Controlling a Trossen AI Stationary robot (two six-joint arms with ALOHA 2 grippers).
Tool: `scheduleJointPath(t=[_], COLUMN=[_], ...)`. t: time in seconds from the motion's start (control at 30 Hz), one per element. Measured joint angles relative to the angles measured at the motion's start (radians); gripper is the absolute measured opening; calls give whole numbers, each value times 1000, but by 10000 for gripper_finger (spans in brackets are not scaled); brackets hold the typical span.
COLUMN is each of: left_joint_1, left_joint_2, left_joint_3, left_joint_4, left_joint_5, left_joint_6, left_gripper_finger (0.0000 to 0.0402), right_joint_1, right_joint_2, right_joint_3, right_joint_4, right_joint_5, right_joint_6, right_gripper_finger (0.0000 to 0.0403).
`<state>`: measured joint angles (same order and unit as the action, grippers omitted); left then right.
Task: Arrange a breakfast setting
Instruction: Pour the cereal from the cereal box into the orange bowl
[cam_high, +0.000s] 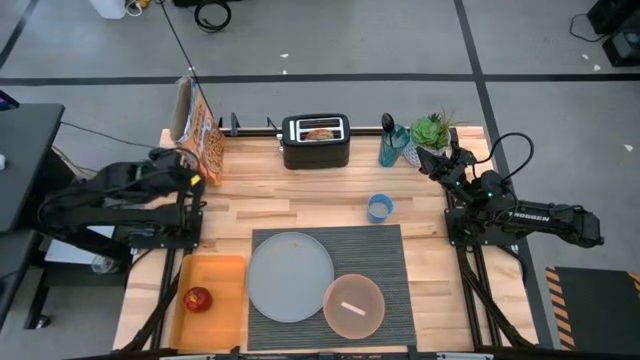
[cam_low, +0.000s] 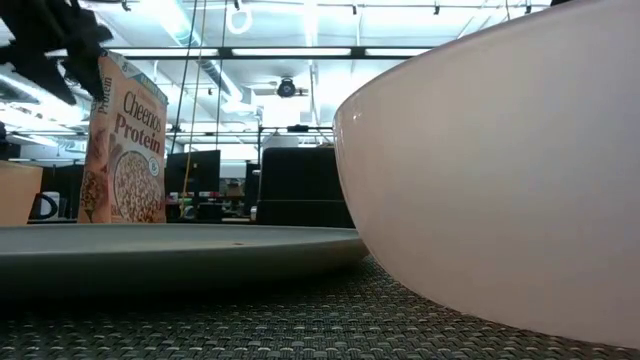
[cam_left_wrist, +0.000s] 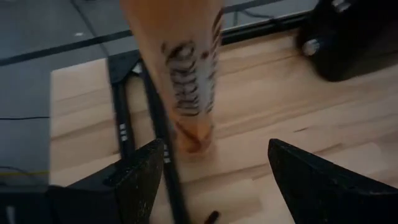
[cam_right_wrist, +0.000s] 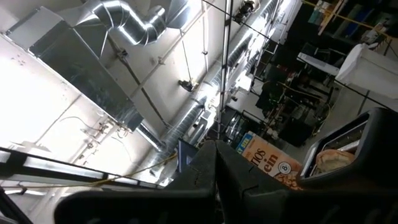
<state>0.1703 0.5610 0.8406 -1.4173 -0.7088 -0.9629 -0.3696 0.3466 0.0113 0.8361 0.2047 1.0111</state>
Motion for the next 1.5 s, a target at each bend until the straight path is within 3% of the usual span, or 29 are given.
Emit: scheduleJointPath(t=[0.2, 0.4, 0.67, 0.83, 1.03, 1.2, 1.5], left_joint_1=[0, 0, 0, 0, 12, 50, 61], left_joint_2=[0, 2, 31, 96, 204, 260, 256], left_joint_3=[-52, -32, -32, -32, -32, -48, -250], left_joint_4=[-30, 41, 40, 73, 68, 75, 270], left_joint_5=[-60, 105, -64, -90, -195, -215, -170], left_joint_6=[-99, -207, -356, -339, -378, -454, -510], left_gripper_finger=[297, 297, 297, 297, 297, 297, 297], right_joint_1=[0, 0, 0, 0, 0, 0, 0], right_joint_2=[0, 0, 3, 3, 3, 3, 3], right_joint_3=[0, 0, 0, 0, 0, 0, 0], right_joint_4=[0, 0, -1, -1, 0, 0, 0], right_joint_5=[0, 0, 1, 1, -11, -23, -38], right_joint_6=[8, 8, 10, 7, 8, 13, 15], right_gripper_finger=[10, 10, 10, 10, 10, 10, 10])
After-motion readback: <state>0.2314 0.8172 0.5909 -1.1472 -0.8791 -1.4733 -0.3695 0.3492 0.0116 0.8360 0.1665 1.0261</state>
